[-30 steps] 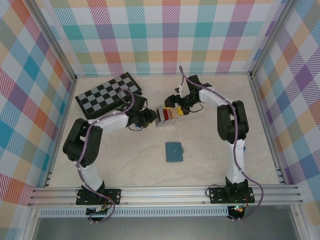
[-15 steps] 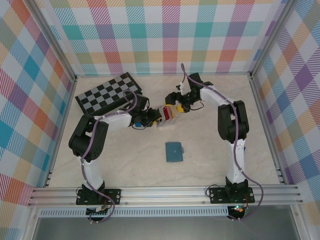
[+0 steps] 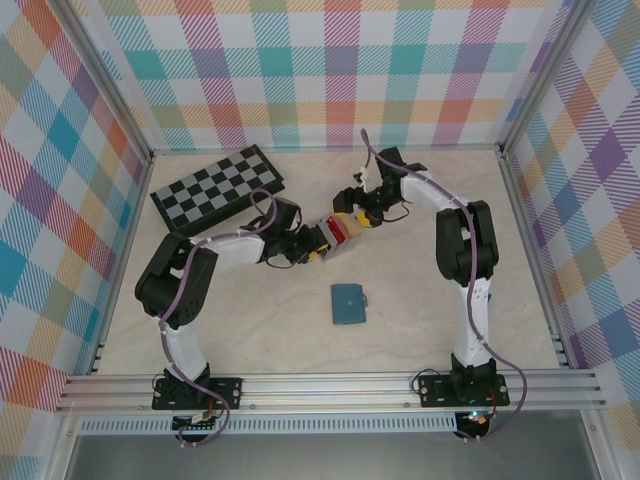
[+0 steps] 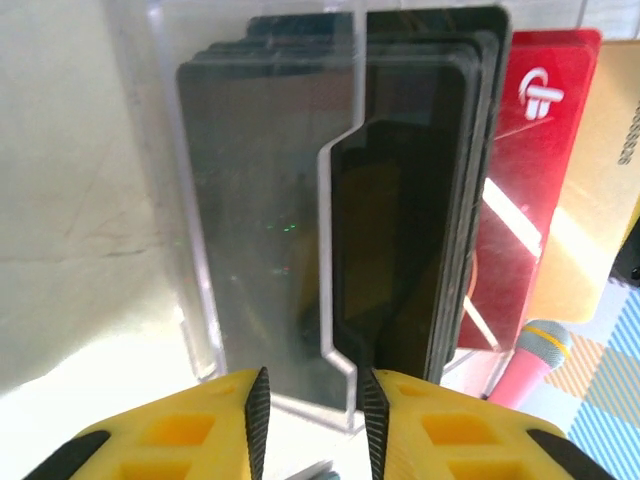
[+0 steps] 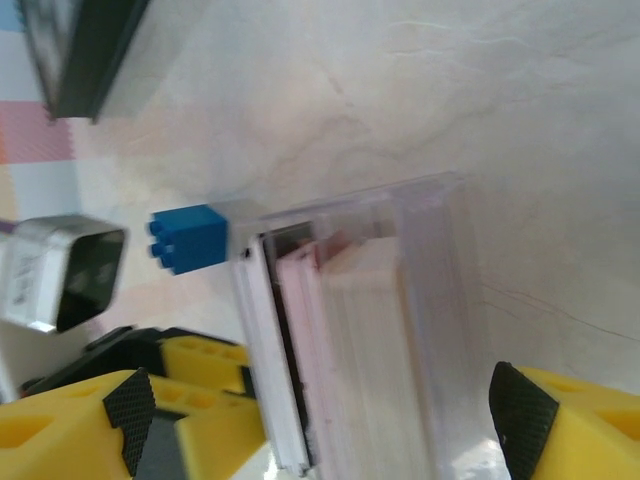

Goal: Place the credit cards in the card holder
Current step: Rotate the storage box at the center of the table, then pick up the credit card from the storage box.

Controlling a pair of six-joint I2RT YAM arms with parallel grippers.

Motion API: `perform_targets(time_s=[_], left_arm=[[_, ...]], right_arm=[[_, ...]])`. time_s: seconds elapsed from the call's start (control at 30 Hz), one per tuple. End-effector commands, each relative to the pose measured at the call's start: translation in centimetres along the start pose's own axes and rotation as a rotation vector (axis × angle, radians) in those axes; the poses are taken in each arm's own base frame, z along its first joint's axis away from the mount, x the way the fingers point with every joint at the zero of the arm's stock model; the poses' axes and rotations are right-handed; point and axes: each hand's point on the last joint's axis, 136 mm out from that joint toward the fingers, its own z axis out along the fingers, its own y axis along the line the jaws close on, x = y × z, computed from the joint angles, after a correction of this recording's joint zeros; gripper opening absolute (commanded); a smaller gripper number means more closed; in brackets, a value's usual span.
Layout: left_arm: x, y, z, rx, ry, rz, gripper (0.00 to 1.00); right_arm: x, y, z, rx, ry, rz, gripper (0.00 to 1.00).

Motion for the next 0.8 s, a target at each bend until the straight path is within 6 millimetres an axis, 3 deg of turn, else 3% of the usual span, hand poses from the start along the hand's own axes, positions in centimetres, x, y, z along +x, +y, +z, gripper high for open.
perform_targets(time_s=[0.0, 0.23, 0.5, 0.77], left_arm=[[-0.1, -0.3, -1.6, -0.018, -0.045, 0.032, 0.35], [-1.1, -0.7, -1.4, -0.001, -0.065, 0.03, 0.41], [-2.8, -0.8, -0.6, -0.006, -0.088, 0.013, 0.42], [-3.3, 0.0, 0.6, -0.039, -0.078, -0.008, 0.34]], right_arm=[[-0.6, -0.6, -3.4, 0.206, -0.089, -0.057, 0.9], [-1.5, -1.2, -5.6, 0.478, -0.139, -0.218, 0.84], [-0.9, 0.3, -5.1, 0.547, -0.114, -0.344, 0.81], [-0.8, 0.4, -5.1, 0.583, -0.11, -0.367, 0.81]])
